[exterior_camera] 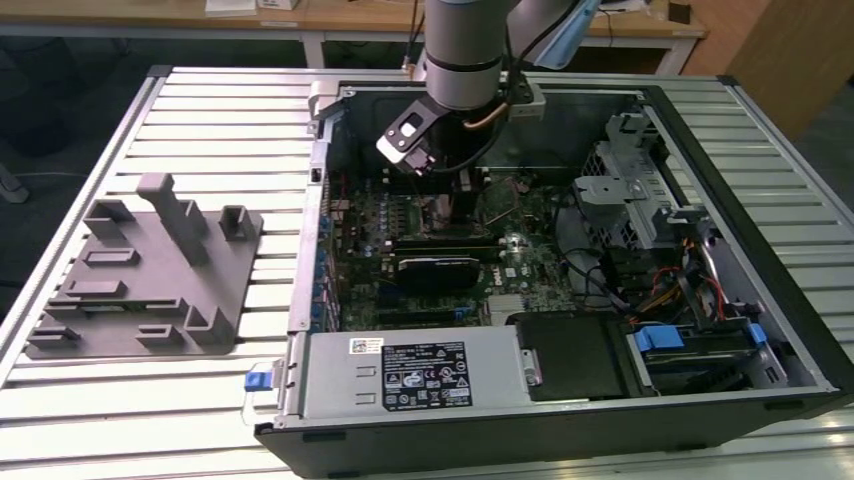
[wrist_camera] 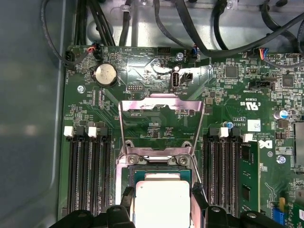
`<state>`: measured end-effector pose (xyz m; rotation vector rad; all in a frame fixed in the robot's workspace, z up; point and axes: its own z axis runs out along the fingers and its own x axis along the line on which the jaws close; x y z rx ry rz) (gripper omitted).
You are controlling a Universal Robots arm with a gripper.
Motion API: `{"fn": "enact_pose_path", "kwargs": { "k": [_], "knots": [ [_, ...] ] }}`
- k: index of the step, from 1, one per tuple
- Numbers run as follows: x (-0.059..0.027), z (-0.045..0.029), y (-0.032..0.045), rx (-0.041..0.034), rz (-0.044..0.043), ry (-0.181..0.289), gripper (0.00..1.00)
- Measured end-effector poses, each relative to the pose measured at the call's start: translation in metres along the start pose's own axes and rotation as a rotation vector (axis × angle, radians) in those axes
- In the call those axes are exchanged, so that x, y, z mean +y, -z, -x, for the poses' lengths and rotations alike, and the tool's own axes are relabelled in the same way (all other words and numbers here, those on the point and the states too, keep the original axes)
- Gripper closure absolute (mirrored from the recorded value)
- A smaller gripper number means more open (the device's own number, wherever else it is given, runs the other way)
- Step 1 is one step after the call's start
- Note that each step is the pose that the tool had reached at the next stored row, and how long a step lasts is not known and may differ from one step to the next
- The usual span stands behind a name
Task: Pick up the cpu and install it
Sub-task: 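Place the cpu into insertion slot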
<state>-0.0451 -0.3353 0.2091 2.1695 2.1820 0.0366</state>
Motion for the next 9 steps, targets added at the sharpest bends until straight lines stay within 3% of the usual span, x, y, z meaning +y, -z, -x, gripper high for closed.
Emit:
{"fn": "enact_pose_path", "kwargs": {
  "k": [9],
  "knots": [
    [-0.0011, -0.0001, -0.0043, 0.0, 0.0, 0.0, 0.45]
  ]
}}
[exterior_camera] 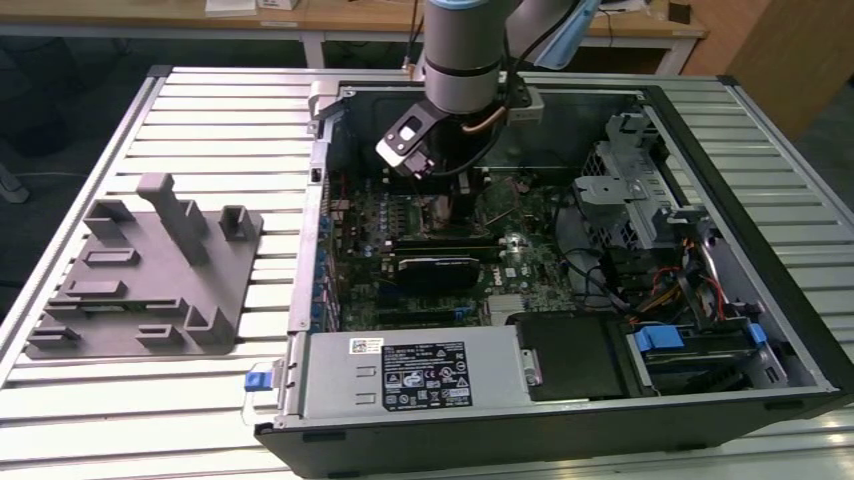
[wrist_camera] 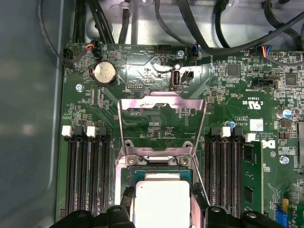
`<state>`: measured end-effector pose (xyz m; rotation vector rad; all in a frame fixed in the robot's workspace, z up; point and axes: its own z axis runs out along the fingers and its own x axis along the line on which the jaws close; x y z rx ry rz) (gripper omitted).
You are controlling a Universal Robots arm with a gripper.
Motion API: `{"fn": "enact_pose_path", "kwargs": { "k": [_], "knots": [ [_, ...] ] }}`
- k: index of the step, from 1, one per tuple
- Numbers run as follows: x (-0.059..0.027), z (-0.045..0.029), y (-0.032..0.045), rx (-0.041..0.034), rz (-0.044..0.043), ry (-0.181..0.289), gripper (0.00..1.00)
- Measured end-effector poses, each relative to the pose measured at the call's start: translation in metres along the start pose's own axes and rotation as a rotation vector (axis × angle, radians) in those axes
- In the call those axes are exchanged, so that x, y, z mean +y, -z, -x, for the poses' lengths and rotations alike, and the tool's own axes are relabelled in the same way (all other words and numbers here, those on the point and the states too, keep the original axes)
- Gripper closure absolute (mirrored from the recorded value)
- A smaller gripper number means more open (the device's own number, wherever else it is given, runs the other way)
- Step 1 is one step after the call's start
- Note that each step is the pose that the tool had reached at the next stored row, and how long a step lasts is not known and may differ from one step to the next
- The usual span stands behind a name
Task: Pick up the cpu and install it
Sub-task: 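Place the cpu into insertion slot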
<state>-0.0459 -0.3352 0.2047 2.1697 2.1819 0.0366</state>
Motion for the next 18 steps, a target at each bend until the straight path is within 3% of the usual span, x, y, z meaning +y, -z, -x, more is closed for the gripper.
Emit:
{"fn": "enact_pose_path", "kwargs": {
  "k": [18],
  "knots": [
    [-0.0024, -0.0002, -0.0086, 0.0, 0.0, 0.0, 0.45]
  ]
}}
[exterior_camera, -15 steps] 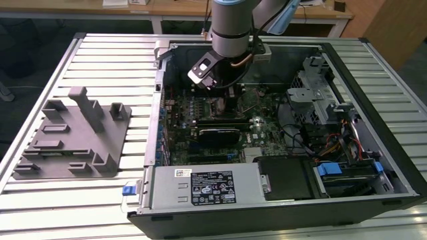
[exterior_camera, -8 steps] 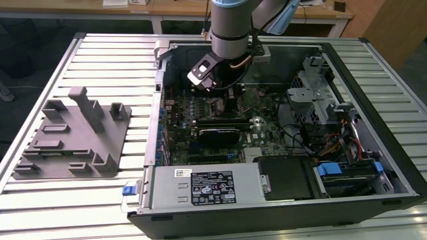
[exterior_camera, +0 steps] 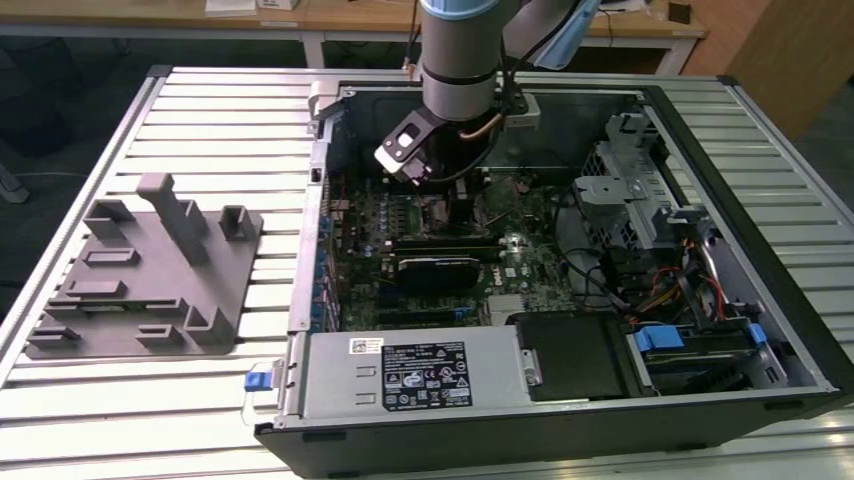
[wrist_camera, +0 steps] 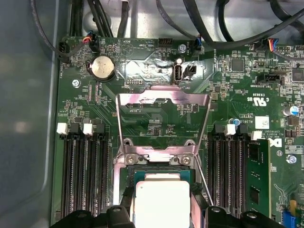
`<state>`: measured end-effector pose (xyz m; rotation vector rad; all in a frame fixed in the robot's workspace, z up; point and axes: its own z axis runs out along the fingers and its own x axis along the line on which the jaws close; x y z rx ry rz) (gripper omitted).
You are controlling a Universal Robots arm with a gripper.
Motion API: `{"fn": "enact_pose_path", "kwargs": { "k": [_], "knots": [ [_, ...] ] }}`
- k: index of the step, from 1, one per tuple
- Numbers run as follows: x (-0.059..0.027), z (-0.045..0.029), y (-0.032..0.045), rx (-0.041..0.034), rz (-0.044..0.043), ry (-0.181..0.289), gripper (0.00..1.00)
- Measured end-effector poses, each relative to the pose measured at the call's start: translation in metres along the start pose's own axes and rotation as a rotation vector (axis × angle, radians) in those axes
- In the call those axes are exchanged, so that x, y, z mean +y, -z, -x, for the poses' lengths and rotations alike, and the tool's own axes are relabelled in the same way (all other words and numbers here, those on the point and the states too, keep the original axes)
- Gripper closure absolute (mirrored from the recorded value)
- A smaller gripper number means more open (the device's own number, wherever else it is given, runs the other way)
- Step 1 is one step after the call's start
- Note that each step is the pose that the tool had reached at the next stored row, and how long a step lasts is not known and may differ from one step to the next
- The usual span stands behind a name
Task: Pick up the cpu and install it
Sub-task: 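Place the cpu into insertion slot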
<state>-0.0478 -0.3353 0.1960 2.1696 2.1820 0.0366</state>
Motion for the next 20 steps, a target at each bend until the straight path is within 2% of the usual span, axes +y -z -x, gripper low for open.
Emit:
{"fn": "enact_pose_path", "kwargs": {
  "k": [20],
  "knots": [
    [-0.0015, -0.0005, -0.0042, -0.0014, -0.0007, -0.016, 0.45]
  ]
}}
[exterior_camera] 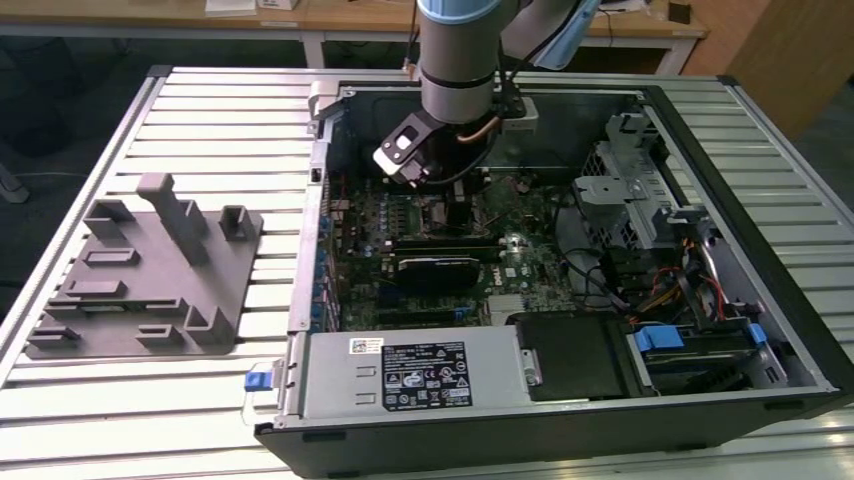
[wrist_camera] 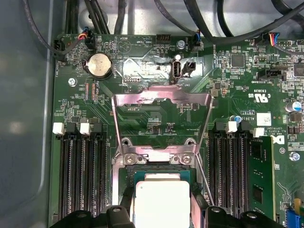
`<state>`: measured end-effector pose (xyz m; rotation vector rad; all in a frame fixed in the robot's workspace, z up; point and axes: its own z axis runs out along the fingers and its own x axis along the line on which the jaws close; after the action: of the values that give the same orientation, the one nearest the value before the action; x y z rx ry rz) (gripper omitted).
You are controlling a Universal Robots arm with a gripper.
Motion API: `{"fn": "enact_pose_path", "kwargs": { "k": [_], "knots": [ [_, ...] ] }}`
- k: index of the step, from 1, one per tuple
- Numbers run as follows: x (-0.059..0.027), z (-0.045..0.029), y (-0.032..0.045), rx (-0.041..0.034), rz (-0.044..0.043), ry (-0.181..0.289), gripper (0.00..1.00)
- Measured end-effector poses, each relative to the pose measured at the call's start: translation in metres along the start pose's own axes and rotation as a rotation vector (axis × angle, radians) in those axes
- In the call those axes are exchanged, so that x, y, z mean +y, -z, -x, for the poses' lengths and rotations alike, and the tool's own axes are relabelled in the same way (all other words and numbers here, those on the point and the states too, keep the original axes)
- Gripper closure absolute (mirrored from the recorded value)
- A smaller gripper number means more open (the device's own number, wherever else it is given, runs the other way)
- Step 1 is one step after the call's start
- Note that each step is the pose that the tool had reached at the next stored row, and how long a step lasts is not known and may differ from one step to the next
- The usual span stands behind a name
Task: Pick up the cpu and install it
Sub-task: 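Place the cpu into insertion slot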
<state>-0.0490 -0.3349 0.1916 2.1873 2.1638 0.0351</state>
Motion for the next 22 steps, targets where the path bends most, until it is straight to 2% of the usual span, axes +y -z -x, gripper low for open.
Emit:
{"fn": "enact_pose_path", "kwargs": {
  "k": [17, 22],
  "knots": [
    [-0.0001, -0.0022, -0.0017, 0.0002, 0.0002, -0.002, 0.45],
    [0.0, -0.0023, -0.0018, 0.0012, 0.0007, 0.013, 0.45]
  ]
}}
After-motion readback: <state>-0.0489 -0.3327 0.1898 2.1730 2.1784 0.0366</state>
